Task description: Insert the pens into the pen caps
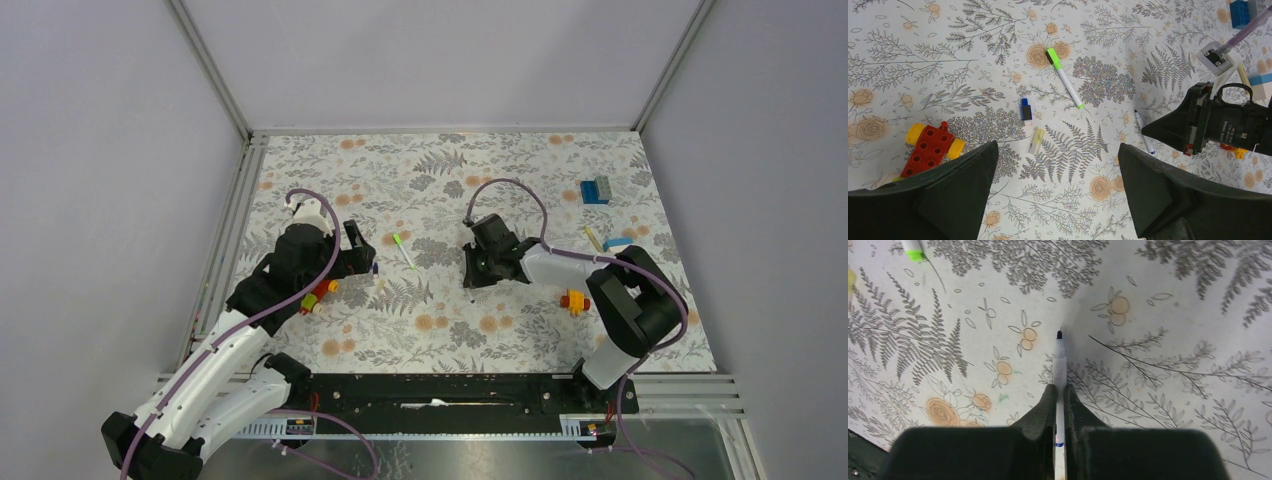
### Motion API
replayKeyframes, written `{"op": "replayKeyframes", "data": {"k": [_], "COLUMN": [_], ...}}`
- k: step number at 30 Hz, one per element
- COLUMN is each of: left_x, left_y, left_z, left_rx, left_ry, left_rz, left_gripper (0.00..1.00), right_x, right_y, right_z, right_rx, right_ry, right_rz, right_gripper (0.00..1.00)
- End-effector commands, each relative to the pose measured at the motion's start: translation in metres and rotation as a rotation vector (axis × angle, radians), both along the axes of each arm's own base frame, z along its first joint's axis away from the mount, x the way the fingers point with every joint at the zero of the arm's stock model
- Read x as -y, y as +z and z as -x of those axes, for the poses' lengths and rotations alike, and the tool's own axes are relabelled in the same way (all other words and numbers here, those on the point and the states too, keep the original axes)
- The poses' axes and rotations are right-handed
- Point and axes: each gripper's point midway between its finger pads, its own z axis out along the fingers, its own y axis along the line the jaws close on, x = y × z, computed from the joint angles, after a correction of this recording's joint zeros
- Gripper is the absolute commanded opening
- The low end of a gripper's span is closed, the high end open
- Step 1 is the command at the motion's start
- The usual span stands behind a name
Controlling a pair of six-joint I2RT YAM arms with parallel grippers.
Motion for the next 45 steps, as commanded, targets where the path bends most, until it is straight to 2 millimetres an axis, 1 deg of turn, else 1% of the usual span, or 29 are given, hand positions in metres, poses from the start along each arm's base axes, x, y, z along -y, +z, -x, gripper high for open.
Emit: {"op": "replayKeyframes", "data": {"k": [1,3,4,8,13,21,30,36,45], "left_x": [0.003,0.003,0.003,0.004,0.003,0.003,0.003,0.003,0.002], "left_y": [0.011,0.011,0.011,0.011,0.011,0.012,0.012,0.013,0.012], "left_z": [-0.004,-0.004,-0.004,-0.004,-0.004,-0.004,-0.004,-0.004,-0.003], "left_rx": [0.045,0.045,0.045,0.044,0.045,0.048,0.048,0.05,0.051], "left_ry": [-0.007,-0.007,-0.007,-0.008,-0.006,-0.005,-0.005,-0.004,-0.003], "left_rz": [0.024,0.024,0.024,0.024,0.023,0.024,0.026,0.027,0.026], "left_gripper": [0.99,0.99,0.99,0.99,0.99,0.99,0.99,0.99,0.99], "right_x": [-0.004,-0.004,-0.003,-0.002,0.0,0.009,0.008,0.013,0.017], "right_y": [-0.007,-0.008,-0.008,-0.005,-0.003,-0.007,-0.013,-0.021,-0.034], "right_z": [0.003,0.004,0.004,0.006,0.014,0.026,0.037,0.037,0.039], "right_rx": [-0.023,-0.026,-0.025,-0.02,-0.026,-0.036,-0.041,-0.02,-0.018], "right_ry": [0.024,0.025,0.026,0.038,0.059,0.081,0.109,0.119,0.131], "right_rz": [0.046,0.056,0.06,0.077,0.1,0.15,0.193,0.287,0.371], "right_gripper": [0.12,0.24,0.28,0.34,0.37,0.37,0.32,0.29,0.24]}}
